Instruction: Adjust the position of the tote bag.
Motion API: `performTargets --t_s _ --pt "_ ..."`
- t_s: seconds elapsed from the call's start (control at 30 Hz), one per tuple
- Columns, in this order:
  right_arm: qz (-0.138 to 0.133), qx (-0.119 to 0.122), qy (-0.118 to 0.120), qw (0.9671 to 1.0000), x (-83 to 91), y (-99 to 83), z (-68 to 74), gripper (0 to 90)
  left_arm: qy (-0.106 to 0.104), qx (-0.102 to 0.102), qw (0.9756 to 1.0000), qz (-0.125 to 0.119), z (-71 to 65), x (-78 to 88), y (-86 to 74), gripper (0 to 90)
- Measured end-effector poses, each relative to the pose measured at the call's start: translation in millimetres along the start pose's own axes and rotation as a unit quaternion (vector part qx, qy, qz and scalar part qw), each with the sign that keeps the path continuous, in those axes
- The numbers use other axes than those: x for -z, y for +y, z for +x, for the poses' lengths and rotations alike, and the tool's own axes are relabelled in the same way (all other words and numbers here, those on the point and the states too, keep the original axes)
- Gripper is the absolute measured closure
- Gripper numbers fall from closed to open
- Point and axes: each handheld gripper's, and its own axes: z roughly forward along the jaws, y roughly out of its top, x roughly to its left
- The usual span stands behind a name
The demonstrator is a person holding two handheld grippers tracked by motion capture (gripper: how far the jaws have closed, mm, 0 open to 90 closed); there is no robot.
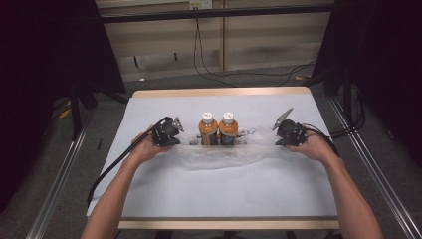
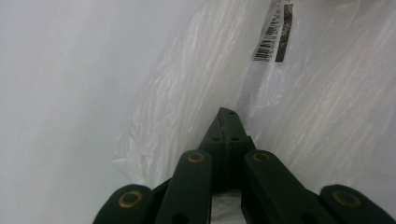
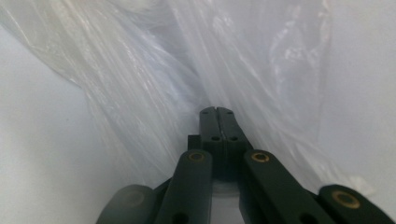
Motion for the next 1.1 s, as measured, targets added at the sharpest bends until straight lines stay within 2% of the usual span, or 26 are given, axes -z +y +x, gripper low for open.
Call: performTargets --t_s 0.07,0.13,0.2,0.23,0.27,0.3,0.4,0.47,0.57,0.7,0.77,0.83,0.87,0.97,1.03,1.07,1.1 --pt "0.000 -0.003 -0.007 1.0000 -0.2 -0.6 -0.6 90.0 0.005 -0.003 1.0000 0.002 0.4 -0.2 -0.2 90.0" --pt "-0.001 -0.010 -0.012 0.9999 -0.8 0.6 0.0 90.0 0.001 0.001 1.0000 0.000 1.7 -0.1 -0.8 90.0" --pt "-0.002 -0.009 -0.018 0.9998 -1.6 1.1 -0.2 90.0 0.006 0.008 0.9999 -0.002 -0.1 0.4 -2.1 90.0" --pt "-0.004 -0.009 -0.020 0.9998 -1.9 1.1 0.0 90.0 0.006 0.001 1.0000 -0.004 0.3 0.5 -2.9 90.0" --pt "-0.004 -0.007 -0.023 0.9997 -1.8 0.9 0.5 90.0 0.004 0.004 1.0000 -0.007 1.2 1.0 -4.0 90.0" --pt "-0.005 -0.008 -0.025 0.9996 -1.8 0.8 2.0 90.0 -0.001 0.016 0.9998 -0.011 0.9 1.0 -5.6 90.0" --pt "-0.007 -0.005 -0.025 0.9996 -1.1 -0.5 4.6 90.0 -0.005 0.019 0.9997 -0.016 0.3 2.2 -8.1 90.0" --pt "-0.016 -0.012 -0.023 0.9995 -0.5 -3.5 6.7 90.0 -0.013 0.020 0.9993 -0.029 -0.5 4.1 -13.7 90.0" --pt "-0.027 -0.012 -0.018 0.9994 0.2 -6.8 8.1 90.0 -0.025 0.039 0.9974 -0.055 0.6 4.2 -21.5 90.0" --pt "-0.021 -0.014 -0.020 0.9995 0.4 -5.7 9.3 90.0 -0.021 0.035 0.9978 -0.052 -1.2 4.8 -22.0 90.0" --pt "-0.025 -0.011 -0.028 0.9992 0.0 -6.7 8.2 90.0 -0.018 0.031 0.9982 -0.047 -1.2 5.5 -22.1 90.0" --pt "-0.031 -0.010 -0.032 0.9990 -0.4 -8.1 7.7 90.0 -0.016 0.034 0.9980 -0.051 -1.2 5.2 -22.5 90.0" --pt "-0.035 -0.009 -0.033 0.9988 -0.7 -8.5 7.4 90.0 -0.012 0.047 0.9975 -0.052 -2.6 5.0 -22.6 90.0" --pt "-0.036 -0.018 -0.036 0.9986 -0.6 -8.4 8.9 90.0 -0.008 0.060 0.9959 -0.067 -5.1 5.2 -25.9 90.0" --pt "-0.037 -0.015 -0.040 0.9984 -0.5 -7.9 9.9 90.0 -0.013 0.063 0.9950 -0.077 -6.3 6.4 -28.6 90.0" --pt "-0.042 -0.019 -0.041 0.9981 -0.4 -7.3 11.0 90.0 -0.017 0.075 0.9928 -0.092 -7.7 7.3 -31.0 90.0" --pt "-0.047 -0.021 -0.040 0.9978 0.6 -7.3 11.5 90.0 -0.023 0.076 0.9924 -0.094 -7.6 9.0 -32.3 90.0"
